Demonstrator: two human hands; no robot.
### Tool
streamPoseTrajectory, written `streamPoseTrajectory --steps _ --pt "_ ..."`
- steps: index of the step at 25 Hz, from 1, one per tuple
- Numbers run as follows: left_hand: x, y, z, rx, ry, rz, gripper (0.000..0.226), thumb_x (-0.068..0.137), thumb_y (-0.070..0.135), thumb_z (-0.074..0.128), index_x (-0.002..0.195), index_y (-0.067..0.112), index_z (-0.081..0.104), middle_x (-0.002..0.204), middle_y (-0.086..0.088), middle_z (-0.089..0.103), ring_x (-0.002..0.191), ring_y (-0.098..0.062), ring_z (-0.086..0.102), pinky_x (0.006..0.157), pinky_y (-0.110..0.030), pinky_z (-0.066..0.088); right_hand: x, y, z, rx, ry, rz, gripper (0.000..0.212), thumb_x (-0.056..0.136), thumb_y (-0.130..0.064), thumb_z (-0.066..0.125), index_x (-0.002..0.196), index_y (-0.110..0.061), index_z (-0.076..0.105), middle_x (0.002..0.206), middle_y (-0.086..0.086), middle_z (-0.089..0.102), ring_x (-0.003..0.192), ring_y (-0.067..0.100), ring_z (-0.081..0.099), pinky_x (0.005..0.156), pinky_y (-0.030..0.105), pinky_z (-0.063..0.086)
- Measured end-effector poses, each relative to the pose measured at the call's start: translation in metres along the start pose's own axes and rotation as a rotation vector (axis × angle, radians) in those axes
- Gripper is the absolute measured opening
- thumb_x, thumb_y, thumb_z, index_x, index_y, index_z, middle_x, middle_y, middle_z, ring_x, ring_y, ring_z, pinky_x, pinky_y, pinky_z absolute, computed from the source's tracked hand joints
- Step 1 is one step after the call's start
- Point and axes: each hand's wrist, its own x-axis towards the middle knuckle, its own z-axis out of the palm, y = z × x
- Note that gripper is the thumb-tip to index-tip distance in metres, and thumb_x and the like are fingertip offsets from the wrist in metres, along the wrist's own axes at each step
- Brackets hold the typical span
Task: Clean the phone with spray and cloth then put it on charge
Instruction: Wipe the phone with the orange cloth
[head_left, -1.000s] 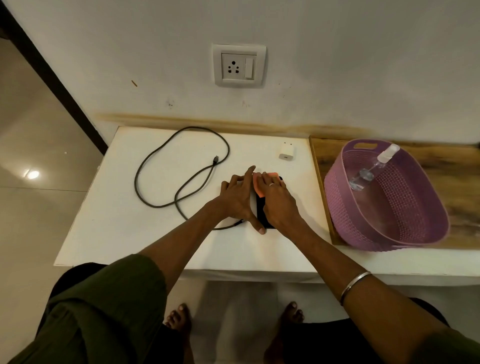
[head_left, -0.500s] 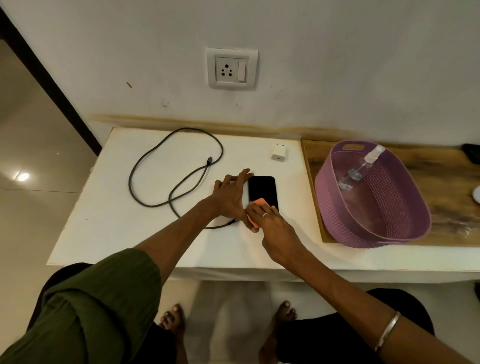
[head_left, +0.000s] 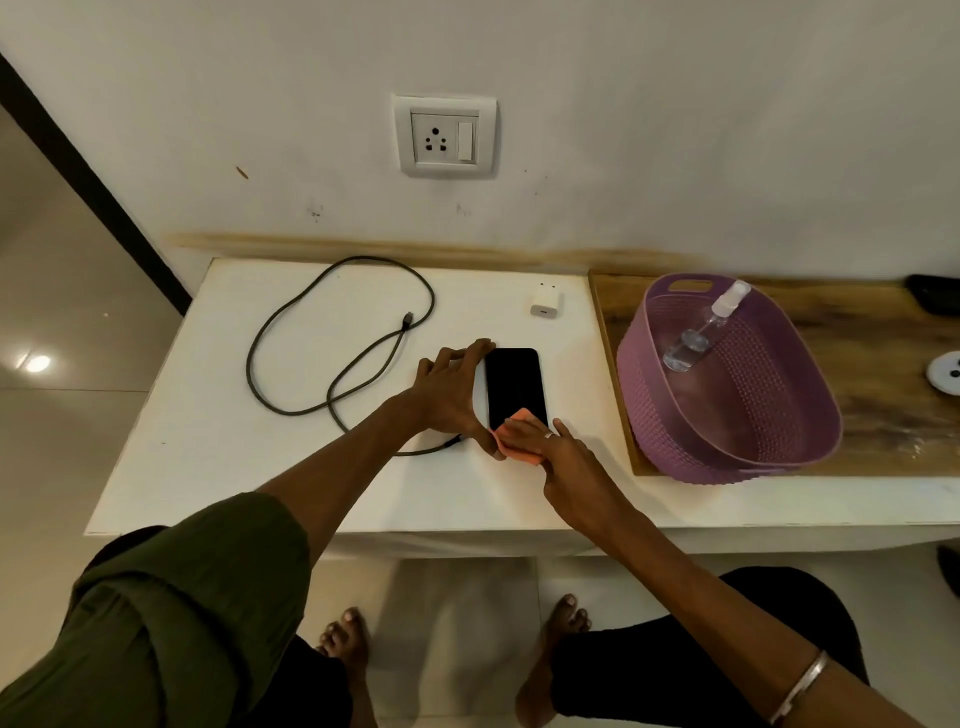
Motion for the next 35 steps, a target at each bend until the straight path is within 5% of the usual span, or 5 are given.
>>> streamPoseTrajectory --steps 8,14,25,31,35 --pt "-0.001 0.007 -0.003 -0.014 -0.01 -0.02 0.147 0.023 0.08 0.08 0.143 0.039 0.006 0.151 -0.005 0.034 0.14 -0.032 0.021 0.108 -0.053 0.023 -0.005 0.017 -0.014 -0.332 -0.245 0.03 0.08 0.101 -0.012 0.043 0.148 -0.032 -0.019 0.156 -0.022 -0.021 0.139 -0.011 -0.018 0.103 0.005 -0.02" --pt "0.001 0.007 -0.001 -0.013 -0.015 -0.023 0.147 0.023 0.079 0.08 0.143 0.038 0.006 0.151 -0.004 0.033 0.14 -0.032 0.02 0.108 -0.053 0.023 0.004 0.016 -0.004 -0.199 -0.145 0.129 0.063 0.099 -0.005 0.043 0.147 0.004 0.002 0.158 0.022 -0.007 0.15 0.027 0.002 0.115 0.016 -0.007" --pt "0.004 0.003 0.003 -0.05 -0.018 -0.019 0.147 0.021 0.081 0.078 0.142 0.04 0.006 0.146 0.002 0.036 0.138 -0.028 0.02 0.107 -0.048 0.021 0.087 0.022 -0.021 -0.409 0.086 0.16 0.062 0.09 -0.059 0.045 0.141 -0.026 0.035 0.144 0.005 0.045 0.128 0.028 0.047 0.109 0.046 0.04" --pt "0.006 0.003 0.005 -0.061 -0.006 -0.011 0.144 0.02 0.078 0.08 0.139 0.04 0.009 0.14 0.003 0.043 0.133 -0.026 0.024 0.098 -0.042 0.023 0.081 -0.007 -0.002 -0.424 0.14 0.144 0.045 0.093 -0.051 0.05 0.132 -0.028 0.046 0.138 0.004 0.054 0.11 0.016 0.059 0.088 0.026 0.052" --pt "0.004 0.002 0.002 -0.078 0.002 -0.004 0.143 0.023 0.073 0.083 0.14 0.039 0.01 0.141 0.002 0.042 0.134 -0.025 0.023 0.103 -0.043 0.022 0.074 -0.013 -0.014 -0.312 0.123 -0.116 0.068 0.083 0.004 0.049 0.142 -0.028 0.041 0.152 -0.002 0.035 0.141 0.021 0.028 0.112 0.035 0.027"
